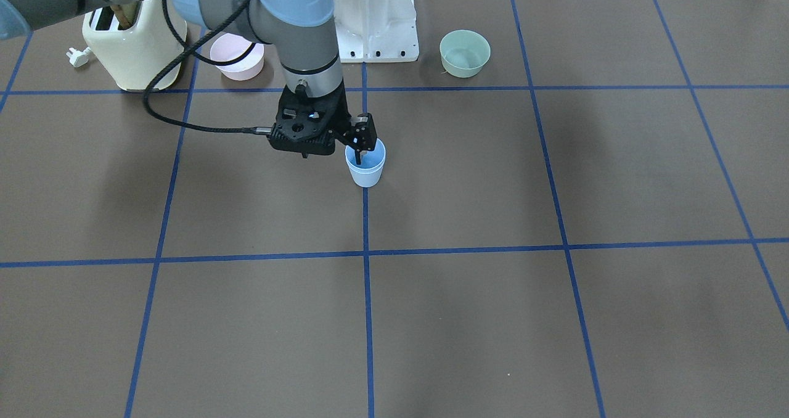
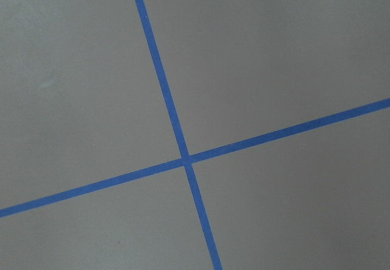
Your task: Stack blue cups with both arms
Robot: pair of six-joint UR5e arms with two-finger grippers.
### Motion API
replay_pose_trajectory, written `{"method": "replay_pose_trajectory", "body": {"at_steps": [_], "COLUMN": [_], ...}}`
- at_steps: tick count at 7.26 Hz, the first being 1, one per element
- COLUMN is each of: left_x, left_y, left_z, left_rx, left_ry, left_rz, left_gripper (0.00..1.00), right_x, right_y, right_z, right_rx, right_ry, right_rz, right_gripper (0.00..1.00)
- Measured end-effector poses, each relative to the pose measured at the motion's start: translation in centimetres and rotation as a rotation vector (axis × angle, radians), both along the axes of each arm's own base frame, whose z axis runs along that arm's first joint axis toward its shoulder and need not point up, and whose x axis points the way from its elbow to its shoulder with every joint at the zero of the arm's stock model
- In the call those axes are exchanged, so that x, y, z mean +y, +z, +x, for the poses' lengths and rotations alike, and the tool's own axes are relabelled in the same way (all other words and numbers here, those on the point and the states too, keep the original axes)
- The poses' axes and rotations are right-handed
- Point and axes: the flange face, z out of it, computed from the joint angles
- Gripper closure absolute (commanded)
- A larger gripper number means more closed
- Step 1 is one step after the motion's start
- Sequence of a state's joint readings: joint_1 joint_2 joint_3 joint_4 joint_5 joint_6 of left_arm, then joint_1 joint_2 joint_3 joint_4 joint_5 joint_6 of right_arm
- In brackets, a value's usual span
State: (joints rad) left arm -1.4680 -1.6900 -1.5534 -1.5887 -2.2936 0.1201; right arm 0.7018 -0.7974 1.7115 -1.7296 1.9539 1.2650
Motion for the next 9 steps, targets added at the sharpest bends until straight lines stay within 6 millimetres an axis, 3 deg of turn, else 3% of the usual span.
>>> {"method": "replay_pose_trajectory", "body": {"at_steps": [2, 4, 6, 8, 9], "left_x": [1.4, 2.6, 3.0, 3.0, 3.1], "left_y": [1.5, 2.7, 2.8, 2.4, 2.4], "left_z": [-0.1, -0.2, -0.4, -0.3, -0.3], "left_rx": [-0.002, -0.004, -0.013, -0.015, -0.014], "left_ry": [0.002, 0.002, 0.002, 0.002, 0.002], "left_rz": [-0.027, -0.048, -0.046, -0.039, -0.037], "left_gripper": [0.01, 0.01, 0.01, 0.01, 0.01], "right_x": [-5.8, -8.6, -7.6, -2.9, -0.1], "right_y": [9.2, 20.5, 31.2, 40.4, 44.0], "right_z": [10.8, 22.8, 34.0, 43.2, 46.4], "right_rx": [0.069, 0.139, 0.16, 0.171, 0.17], "right_ry": [-0.12, -0.284, -0.403, -0.449, -0.436], "right_rz": [0.091, 0.187, 0.222, 0.207, 0.175], "right_gripper": [0.0, 0.0, 0.0, 0.0, 0.0]}}
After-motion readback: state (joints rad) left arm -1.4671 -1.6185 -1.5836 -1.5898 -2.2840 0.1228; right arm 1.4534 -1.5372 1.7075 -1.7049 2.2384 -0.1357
